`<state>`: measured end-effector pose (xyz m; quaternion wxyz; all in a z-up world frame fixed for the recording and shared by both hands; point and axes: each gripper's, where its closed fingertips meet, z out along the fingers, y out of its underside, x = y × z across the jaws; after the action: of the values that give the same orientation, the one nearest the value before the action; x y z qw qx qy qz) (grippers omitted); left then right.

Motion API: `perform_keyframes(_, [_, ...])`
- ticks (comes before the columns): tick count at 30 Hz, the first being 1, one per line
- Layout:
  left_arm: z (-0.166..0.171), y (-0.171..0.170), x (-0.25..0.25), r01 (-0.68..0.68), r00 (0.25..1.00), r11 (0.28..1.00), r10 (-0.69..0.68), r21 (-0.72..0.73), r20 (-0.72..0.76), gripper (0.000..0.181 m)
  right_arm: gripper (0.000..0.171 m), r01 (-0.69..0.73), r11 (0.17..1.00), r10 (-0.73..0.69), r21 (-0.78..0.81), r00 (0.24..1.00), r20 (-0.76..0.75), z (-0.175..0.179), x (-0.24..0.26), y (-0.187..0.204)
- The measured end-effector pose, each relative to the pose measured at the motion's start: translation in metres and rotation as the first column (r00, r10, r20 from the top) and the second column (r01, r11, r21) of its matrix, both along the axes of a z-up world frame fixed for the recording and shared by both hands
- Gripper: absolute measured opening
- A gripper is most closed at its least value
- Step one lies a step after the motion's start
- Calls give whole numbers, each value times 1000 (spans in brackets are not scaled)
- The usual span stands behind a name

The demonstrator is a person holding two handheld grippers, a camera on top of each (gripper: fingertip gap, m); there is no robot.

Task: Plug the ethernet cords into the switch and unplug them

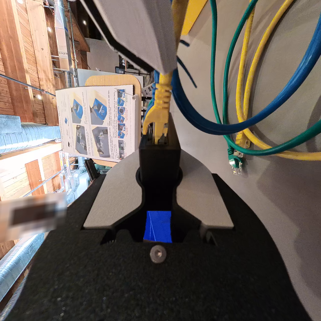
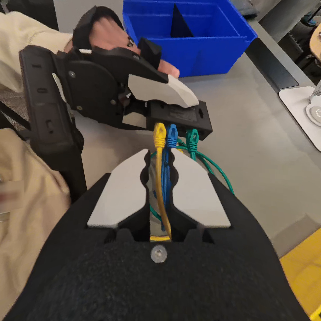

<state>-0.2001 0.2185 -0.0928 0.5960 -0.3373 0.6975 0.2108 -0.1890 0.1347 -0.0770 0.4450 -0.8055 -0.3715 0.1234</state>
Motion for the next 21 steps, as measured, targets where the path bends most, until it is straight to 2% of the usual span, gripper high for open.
perform_keyframes(7, [2,-1,-1,-20,1000,1000,20,9,1,30,6,34,999,-34,12,996,78,-5,0,2])
perform_keyframes(13, [-2,-1,2,20,1000,999,-20,-37,9,30,5,15,999,-15,-37,1000,4,-5,-1,-1])
perform_keyframes(14, [-2,6,-2,-16,1000,999,16,-33,3,30,5,18,999,-18,-44,1000,-7,-5,0,-1])
perform_keyframes(16, [-3,45,-24,-145,989,988,145,-49,-1,30,5,55,997,-53,-52,998,45,-6,20,-6])
perform_keyframes(17, [-1,60,-35,-164,986,984,165,-68,12,30,5,65,997,-64,-43,998,21,-2,29,-10])
perform_keyframes(21, [11,71,-43,-177,984,983,178,-36,29,30,5,99,993,-101,-58,995,-28,4,61,-25])
